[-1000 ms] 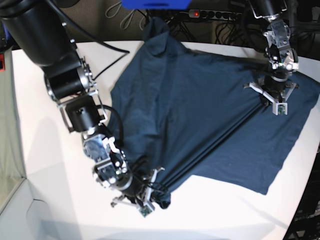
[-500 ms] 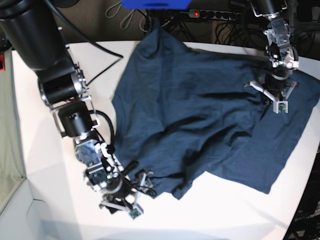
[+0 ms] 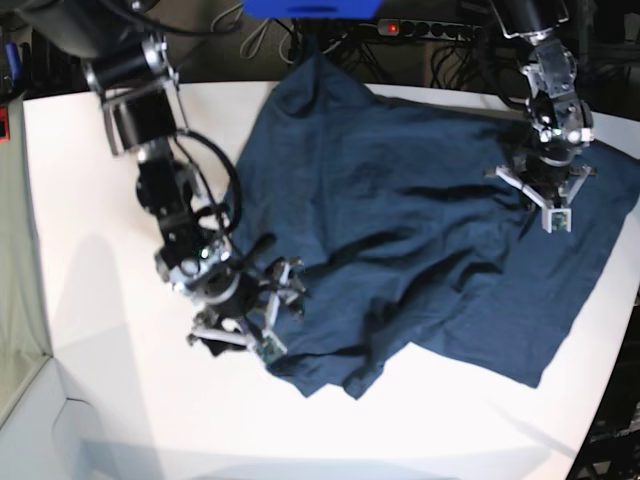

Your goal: Layout the t-shirt on the table in an organized manner, then fold the t-shirt properly

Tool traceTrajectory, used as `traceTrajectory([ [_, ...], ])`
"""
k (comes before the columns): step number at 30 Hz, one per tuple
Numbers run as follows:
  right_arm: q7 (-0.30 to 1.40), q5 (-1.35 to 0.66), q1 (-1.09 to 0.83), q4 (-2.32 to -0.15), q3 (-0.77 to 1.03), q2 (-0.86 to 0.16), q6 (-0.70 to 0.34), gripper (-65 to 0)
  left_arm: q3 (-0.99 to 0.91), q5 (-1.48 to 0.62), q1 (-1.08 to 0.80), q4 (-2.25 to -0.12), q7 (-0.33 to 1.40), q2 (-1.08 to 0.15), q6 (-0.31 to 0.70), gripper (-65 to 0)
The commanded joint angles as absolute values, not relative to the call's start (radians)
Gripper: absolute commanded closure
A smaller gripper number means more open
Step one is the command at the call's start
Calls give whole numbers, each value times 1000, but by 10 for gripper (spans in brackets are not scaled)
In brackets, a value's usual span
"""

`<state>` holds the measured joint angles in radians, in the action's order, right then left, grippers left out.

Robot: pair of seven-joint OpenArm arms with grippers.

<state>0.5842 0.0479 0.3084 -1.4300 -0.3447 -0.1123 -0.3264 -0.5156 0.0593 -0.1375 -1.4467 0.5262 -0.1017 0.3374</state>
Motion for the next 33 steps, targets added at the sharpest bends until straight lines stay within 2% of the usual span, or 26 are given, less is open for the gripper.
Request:
traceTrajectory([
  [1, 575, 41, 285, -1481, -343, -94, -326, -510, -518, 58, -128, -1495, 513, -102, 340, -40],
  [4, 568, 42, 186, -1512, -343, -62, -326, -491, -518, 58, -127, -1584, 513, -64, 340, -40],
  [7, 567, 41, 136, -1489, -343, -38, -326, -420, -518, 58, -133, -1661, 513, -38, 340, -40],
  [12, 564, 41, 124, -1379, -341, -21, -326, -216, -527, 58, -150, -1770, 513, -15, 340, -40],
  [17, 473, 45, 154, -1253, -320, -45, -325, -2, -604, 58, -150, -1771, 513, -13, 344, -40],
  [23, 406, 48, 328, -1001, -194, -68, -325, 0, -662, 58, -162, -1721, 513, -13, 346, -40],
  [28, 340, 48, 506, -800, -179, -127, -325, 0, -662, 58, -179, -1630, 510, -19, 346, -40],
  [33, 344, 47, 581, -843, -179, -157, -325, 0, -659, 58, -142, -1518, 503, -21, 346, -40],
])
